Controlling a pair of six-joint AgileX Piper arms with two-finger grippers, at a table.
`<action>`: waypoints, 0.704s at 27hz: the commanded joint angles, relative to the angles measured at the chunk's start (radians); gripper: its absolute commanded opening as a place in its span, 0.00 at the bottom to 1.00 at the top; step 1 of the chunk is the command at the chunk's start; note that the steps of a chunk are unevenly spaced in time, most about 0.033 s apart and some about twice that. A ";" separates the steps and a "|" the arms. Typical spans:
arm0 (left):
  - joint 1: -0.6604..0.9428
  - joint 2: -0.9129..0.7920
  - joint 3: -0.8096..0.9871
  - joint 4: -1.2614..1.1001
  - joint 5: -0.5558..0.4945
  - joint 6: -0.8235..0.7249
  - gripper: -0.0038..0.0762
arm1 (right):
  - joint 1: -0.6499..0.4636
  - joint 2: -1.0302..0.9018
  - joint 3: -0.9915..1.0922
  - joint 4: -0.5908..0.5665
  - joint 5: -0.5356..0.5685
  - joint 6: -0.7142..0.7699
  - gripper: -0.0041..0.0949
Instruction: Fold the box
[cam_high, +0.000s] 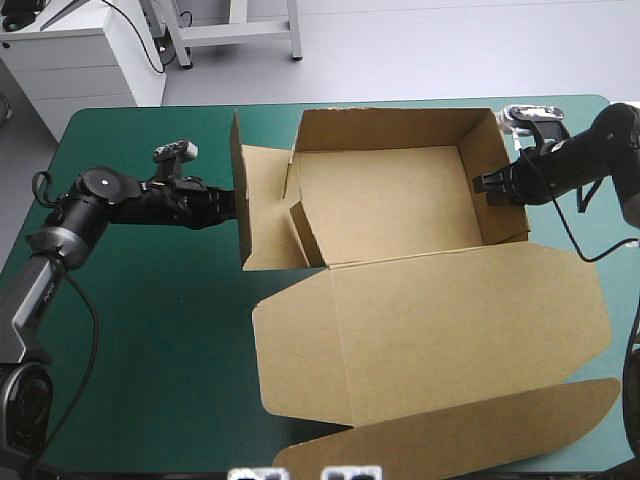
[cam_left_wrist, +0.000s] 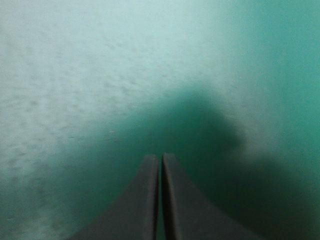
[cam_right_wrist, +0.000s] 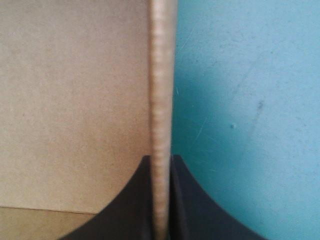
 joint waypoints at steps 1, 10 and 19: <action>-0.001 -0.037 -0.025 -0.244 0.091 0.125 0.06 | -0.001 -0.047 -0.025 0.049 -0.047 0.023 0.02; -0.001 -0.037 -0.025 -0.641 0.231 0.247 0.06 | 0.090 -0.047 -0.025 -0.045 -0.111 0.096 0.02; -0.001 -0.037 -0.025 -0.663 0.368 0.272 0.34 | 0.198 -0.047 -0.025 -0.152 -0.220 0.214 0.03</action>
